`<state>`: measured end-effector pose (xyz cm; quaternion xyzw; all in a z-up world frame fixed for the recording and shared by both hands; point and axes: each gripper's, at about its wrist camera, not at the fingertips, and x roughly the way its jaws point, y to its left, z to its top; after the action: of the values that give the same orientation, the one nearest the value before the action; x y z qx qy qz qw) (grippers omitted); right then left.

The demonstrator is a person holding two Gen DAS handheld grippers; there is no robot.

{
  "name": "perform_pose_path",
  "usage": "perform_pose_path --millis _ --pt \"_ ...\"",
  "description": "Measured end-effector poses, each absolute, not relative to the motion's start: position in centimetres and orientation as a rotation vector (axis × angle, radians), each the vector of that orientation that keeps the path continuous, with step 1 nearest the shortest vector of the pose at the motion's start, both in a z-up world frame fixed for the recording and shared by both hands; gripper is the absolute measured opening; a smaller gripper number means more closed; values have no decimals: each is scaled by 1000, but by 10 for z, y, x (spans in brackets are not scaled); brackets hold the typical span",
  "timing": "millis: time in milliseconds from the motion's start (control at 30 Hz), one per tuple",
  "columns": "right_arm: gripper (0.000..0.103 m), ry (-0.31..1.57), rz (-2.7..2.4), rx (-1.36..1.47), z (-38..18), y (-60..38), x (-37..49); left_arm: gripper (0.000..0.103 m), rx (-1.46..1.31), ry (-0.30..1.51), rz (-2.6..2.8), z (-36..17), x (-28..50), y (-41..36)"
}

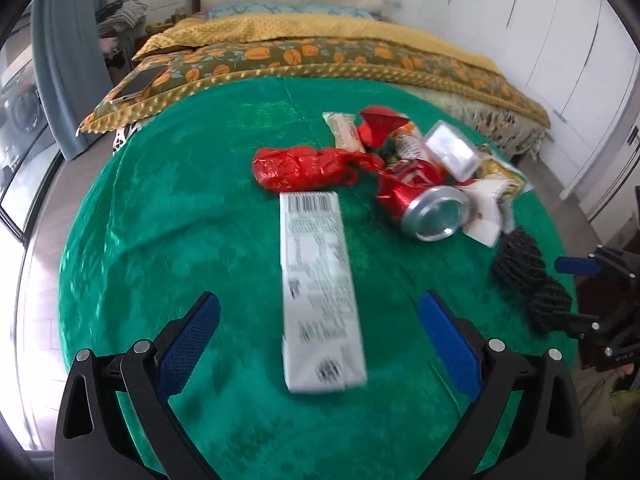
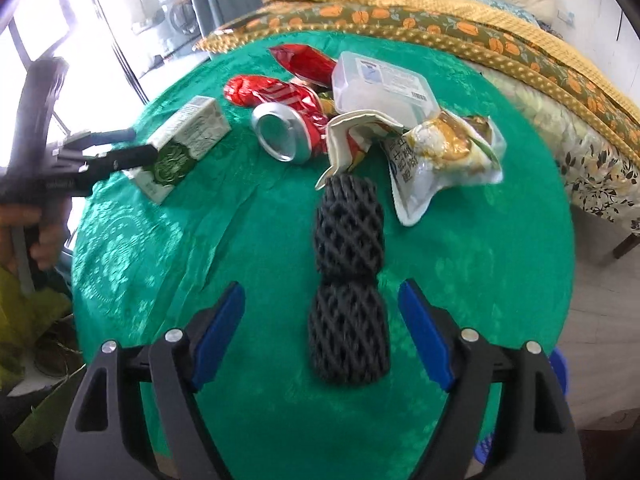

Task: Collect trash
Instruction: 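Grasp the white milk carton with the left tool while the right tool grasps the black mesh sleeve, then carry both items over the blue wastebasket and open both tools to drop them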

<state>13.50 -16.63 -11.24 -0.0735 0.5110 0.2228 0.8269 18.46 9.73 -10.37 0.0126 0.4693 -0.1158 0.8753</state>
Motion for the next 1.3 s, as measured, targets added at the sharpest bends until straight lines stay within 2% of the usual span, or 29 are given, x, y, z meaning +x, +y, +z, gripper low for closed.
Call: perform_pose_path --millis 67,133,167,200,233,267,300,433,567,700,833,1067,1300 --pt "77 1112 466 -158 -114 -164 143 98 22 1011 -268 -105 198 97" --pt "77 1139 446 -164 -118 -162 151 93 42 1044 -282 -109 206 94" --pt "72 1148 434 -170 -119 -162 153 83 61 1061 -284 -112 207 92" --pt "63 1161 420 -178 -122 -162 155 70 80 1077 -290 -115 208 90" --pt "45 1171 419 -179 -124 -162 156 61 100 1096 -294 -119 208 88" --pt "34 1175 417 -172 -125 -164 156 41 107 1108 -294 -121 209 89" --pt "34 1165 417 -155 -123 -168 155 39 102 1112 -295 -122 208 90" --pt "34 1085 442 -70 -101 -189 140 37 41 1052 -316 -104 188 97" --pt "34 1010 428 76 -79 -239 125 37 6 980 -423 -73 161 72" --pt "34 954 262 169 -71 -324 115 37 23 916 -584 -45 141 7" --pt "34 944 37 225 -82 -419 102 38 56 895 -765 -34 125 -90" --pt "34 986 -163 306 -123 -524 74 38 130 942 -939 -64 115 -256" --pt "34 1038 -203 428 -176 -587 65 38 188 1070 -958 -142 129 -378"
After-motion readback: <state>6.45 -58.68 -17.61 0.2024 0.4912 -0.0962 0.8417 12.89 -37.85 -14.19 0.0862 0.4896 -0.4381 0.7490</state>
